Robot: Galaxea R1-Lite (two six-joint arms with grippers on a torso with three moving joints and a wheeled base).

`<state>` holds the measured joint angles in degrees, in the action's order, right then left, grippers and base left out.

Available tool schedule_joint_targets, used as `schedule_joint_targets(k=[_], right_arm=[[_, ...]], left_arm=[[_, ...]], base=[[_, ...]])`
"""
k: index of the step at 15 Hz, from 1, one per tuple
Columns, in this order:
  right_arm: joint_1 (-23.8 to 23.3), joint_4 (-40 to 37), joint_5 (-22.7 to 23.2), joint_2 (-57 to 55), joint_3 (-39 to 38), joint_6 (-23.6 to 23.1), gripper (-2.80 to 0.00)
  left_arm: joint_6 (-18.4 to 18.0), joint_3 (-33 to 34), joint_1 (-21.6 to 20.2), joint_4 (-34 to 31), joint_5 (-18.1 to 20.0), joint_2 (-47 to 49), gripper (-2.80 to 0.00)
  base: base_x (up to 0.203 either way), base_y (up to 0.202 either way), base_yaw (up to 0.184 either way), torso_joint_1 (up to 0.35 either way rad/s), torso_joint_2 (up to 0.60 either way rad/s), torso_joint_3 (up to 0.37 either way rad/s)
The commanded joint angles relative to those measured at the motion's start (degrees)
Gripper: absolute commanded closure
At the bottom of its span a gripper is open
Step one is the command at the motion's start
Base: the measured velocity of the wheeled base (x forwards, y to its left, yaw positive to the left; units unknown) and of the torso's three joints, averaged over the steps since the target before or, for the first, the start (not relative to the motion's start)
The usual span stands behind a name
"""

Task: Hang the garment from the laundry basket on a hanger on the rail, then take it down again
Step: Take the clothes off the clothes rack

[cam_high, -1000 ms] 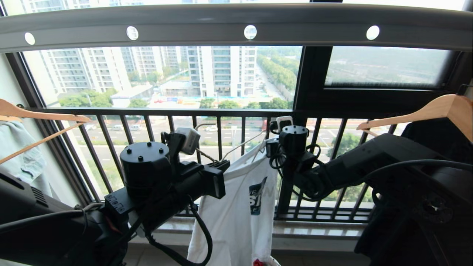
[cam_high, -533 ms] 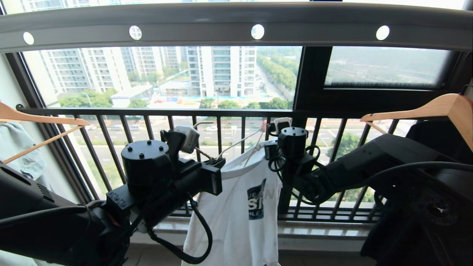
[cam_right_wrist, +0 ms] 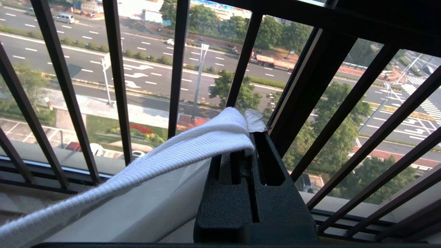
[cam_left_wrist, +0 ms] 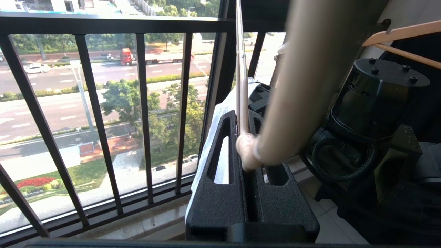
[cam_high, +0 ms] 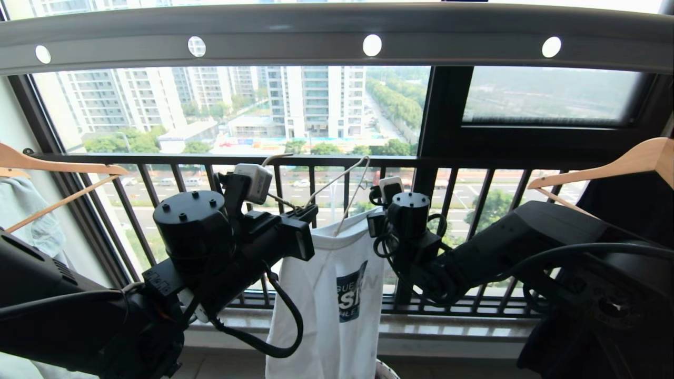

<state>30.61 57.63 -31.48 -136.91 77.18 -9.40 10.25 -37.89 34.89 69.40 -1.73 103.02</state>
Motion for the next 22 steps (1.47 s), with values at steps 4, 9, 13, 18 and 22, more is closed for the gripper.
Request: schedule_joint_targets(k=[4, 9, 13, 18, 22], right_arm=[[2.9, 4.8, -0.2, -0.1, -3.1, -1.5, 0.0], [8.3, 9.6, -0.1, 4.1, -9.1, -2.4, 0.0], [8.9, 9.9, 0.0, 4.7, -9.8, -2.9, 0.0], [11.5, 9.8, 0.3, 8.2, -13.0, -2.9, 0.0], [9.4, 9.7, 0.3, 5.3, -10.7, -3.0, 0.0]], left_arm=[[0.0, -0.1, -0.3, 0.5, -0.3, 1.4, 0.0], [-0.2, -1.7, -0.5, 5.7, -4.6, 6.7, 0.0], [-0.4, -3.7, -0.8, 8.8, -8.6, 9.3, 0.0], [-0.1, -5.3, -0.7, 12.7, -13.0, 10.9, 0.0], [-1.0, -5.4, -0.7, 14.6, -13.2, 11.6, 0.0]], base=[[0.0, 0.0, 0.0, 0.0, 0.0, 0.0], [0.0, 0.0, 0.0, 0.0, 0.0, 0.0], [0.0, 0.0, 0.0, 0.0, 0.0, 0.0], [0.0, 0.0, 0.0, 0.0, 0.0, 0.0], [0.0, 0.0, 0.0, 0.0, 0.0, 0.0]])
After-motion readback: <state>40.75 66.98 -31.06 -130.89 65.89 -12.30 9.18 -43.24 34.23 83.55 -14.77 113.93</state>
